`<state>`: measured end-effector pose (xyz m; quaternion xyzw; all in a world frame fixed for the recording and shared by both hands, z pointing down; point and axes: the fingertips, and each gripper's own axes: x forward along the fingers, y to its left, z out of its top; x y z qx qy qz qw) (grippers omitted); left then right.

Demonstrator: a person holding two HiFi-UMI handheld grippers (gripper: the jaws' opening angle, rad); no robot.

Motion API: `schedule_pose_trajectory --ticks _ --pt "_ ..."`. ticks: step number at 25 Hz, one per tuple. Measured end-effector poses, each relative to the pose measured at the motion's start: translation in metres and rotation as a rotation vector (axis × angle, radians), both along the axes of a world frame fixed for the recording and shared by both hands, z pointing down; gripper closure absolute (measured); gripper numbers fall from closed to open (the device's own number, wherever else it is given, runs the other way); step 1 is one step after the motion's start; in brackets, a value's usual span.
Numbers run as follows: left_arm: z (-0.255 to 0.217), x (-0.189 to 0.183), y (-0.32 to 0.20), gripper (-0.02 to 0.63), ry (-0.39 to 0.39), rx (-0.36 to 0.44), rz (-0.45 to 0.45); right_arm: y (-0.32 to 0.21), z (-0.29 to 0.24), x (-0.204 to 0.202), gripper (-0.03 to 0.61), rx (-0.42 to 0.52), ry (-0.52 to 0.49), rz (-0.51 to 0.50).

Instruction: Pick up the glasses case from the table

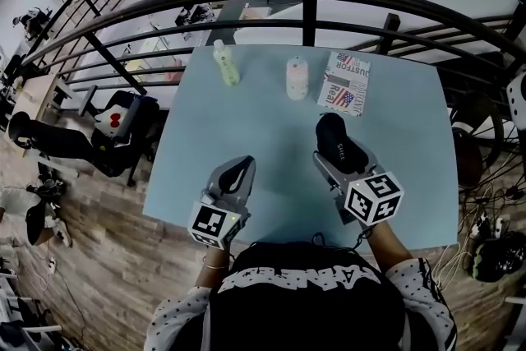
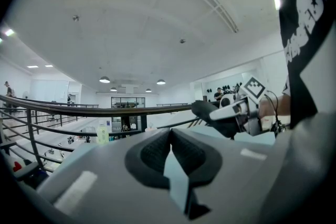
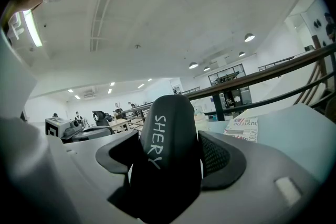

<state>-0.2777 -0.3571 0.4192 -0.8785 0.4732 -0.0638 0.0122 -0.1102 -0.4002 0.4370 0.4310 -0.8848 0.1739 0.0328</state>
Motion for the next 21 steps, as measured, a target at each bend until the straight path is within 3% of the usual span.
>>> schedule_pose_trajectory --ticks 21 --pt "-0.003 0.012 0.001 0.614 0.009 0.015 0.040 0.008 -0.004 0.013 0.213 0.020 0.028 0.035"
